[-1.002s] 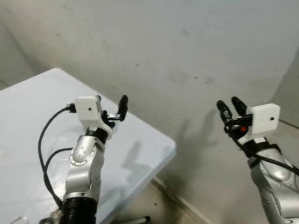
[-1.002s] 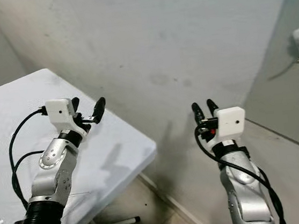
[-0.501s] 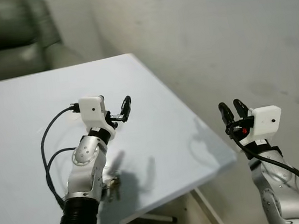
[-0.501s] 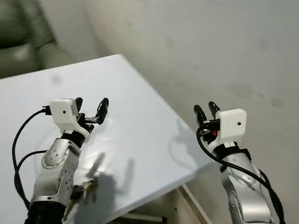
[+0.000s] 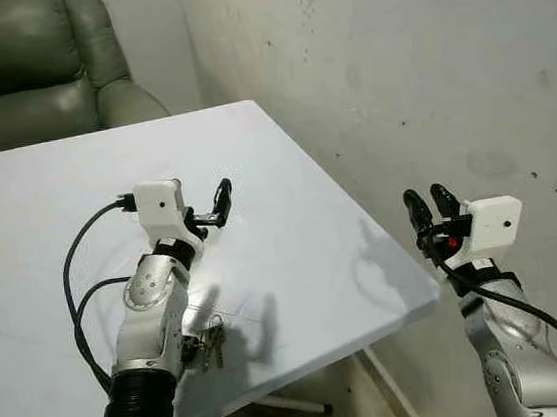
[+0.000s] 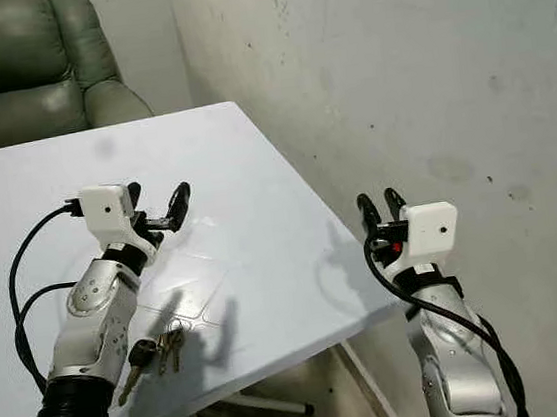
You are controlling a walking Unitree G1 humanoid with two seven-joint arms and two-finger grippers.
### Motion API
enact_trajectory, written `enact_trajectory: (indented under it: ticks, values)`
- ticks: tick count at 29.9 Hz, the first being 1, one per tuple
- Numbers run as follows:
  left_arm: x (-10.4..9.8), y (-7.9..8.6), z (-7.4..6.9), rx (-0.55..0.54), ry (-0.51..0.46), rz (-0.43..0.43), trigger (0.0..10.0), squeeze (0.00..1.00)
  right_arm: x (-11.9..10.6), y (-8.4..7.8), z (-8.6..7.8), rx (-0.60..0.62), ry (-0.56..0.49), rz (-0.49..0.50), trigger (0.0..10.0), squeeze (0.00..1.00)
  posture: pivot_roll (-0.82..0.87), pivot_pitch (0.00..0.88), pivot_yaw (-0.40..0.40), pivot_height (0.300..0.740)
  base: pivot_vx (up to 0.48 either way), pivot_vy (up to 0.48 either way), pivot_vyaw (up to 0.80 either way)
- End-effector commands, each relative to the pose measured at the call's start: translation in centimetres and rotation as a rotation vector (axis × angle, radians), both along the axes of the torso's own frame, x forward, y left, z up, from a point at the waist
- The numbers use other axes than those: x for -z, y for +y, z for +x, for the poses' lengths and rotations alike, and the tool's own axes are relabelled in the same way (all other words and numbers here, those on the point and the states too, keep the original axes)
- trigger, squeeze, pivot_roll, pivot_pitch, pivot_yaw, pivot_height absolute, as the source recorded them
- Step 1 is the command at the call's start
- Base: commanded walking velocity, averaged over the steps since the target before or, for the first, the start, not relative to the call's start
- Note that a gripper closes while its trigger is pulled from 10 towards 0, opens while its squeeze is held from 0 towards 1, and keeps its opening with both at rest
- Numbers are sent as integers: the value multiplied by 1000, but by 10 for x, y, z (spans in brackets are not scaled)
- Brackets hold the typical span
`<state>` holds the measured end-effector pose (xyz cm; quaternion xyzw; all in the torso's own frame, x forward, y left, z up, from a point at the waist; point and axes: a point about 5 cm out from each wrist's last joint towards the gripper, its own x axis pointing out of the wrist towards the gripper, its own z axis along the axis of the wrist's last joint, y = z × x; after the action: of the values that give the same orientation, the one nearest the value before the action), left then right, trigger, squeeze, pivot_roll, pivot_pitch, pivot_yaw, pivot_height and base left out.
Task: Hang keys on a hook
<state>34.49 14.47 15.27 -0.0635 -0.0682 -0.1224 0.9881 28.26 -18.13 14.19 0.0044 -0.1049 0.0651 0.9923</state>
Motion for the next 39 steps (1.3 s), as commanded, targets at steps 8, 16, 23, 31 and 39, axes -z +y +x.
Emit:
enact_trajectory:
  ticks: [8,16,23,31,39]
  values:
    - [-6,2,3,-9,-15,15,10000,0,-2,0,0,2,-7,-4,10000,0,-2,0,-45,740,0,0,461]
    - [-7,4,2,-10,-17,10,10000,0,-1,1,-4,3,-8,15,10000,0,-3,0,-37,740,0,0,0]
    - [-7,6,2,-12,-9,-4,10000,0,0,3,-4,-4,-6,-13,10000,0,-3,0,-39,740,0,36,343]
    - [-6,4,1,-17,-9,-2,10000,0,-1,2,-5,-6,-2,-19,10000,0,-5,0,-46,740,0,262,800]
    - [-6,4,1,-29,2,5,10000,0,-1,0,-5,-4,4,-21,10000,0,-4,0,-52,740,0,0,800]
